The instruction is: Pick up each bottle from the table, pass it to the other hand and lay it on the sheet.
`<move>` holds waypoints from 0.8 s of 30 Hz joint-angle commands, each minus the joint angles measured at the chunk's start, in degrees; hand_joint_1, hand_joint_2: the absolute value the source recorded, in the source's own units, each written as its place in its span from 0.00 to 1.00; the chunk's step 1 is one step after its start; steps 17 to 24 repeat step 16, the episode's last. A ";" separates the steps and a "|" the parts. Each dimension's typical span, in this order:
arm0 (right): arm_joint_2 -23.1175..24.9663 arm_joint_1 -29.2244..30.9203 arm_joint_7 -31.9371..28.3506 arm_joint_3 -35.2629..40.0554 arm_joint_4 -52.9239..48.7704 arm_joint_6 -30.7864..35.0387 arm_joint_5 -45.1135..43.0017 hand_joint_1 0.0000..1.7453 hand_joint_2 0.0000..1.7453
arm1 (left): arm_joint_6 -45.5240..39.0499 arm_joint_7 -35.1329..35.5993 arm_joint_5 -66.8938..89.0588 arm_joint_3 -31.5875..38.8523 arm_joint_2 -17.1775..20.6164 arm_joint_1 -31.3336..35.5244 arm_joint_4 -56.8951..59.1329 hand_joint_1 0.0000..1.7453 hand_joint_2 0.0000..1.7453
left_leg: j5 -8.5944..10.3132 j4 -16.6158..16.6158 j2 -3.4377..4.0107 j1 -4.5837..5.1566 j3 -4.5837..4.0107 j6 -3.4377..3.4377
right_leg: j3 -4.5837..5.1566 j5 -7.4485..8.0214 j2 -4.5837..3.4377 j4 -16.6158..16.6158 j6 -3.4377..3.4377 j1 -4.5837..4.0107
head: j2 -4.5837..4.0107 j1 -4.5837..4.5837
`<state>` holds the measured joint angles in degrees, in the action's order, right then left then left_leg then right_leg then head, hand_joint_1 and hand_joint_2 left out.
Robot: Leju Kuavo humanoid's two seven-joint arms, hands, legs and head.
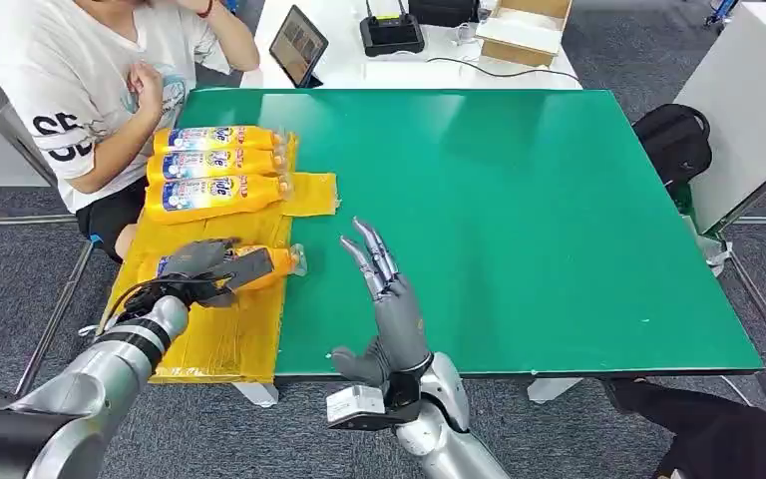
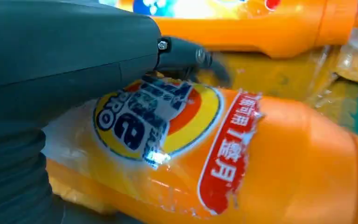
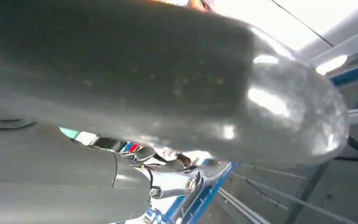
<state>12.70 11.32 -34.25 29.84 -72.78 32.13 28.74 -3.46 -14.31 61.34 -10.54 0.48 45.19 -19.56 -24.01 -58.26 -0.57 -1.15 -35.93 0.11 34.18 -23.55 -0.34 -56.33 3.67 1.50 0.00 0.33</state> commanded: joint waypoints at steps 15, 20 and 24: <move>-0.57 1.73 0.88 -1.57 6.88 -3.24 -4.88 0.00 0.00 | -3.10 -17.56 -27.68 23.76 -7.77 -2.97 -4.18 0.00 0.00 | -0.04 0.10 -0.06 -0.01 0.56 -0.10 | -0.62 -0.05 0.12 0.15 -0.17 -0.05 | 0.00 0.04; -0.63 1.32 1.49 -1.00 6.97 -3.62 -4.04 0.00 0.00 | -6.98 -21.83 -35.18 30.02 -10.51 -3.87 -7.89 0.00 0.00 | -0.02 0.07 -0.05 -0.01 0.49 -0.07 | -0.53 -0.04 0.08 0.11 -0.13 -0.04 | 0.00 0.04; -0.63 1.32 1.49 -1.00 6.97 -3.62 -4.04 0.00 0.00 | -6.98 -21.83 -35.18 30.02 -10.51 -3.87 -7.89 0.00 0.00 | -0.02 0.07 -0.05 -0.01 0.49 -0.07 | -0.53 -0.04 0.08 0.11 -0.13 -0.04 | 0.00 0.04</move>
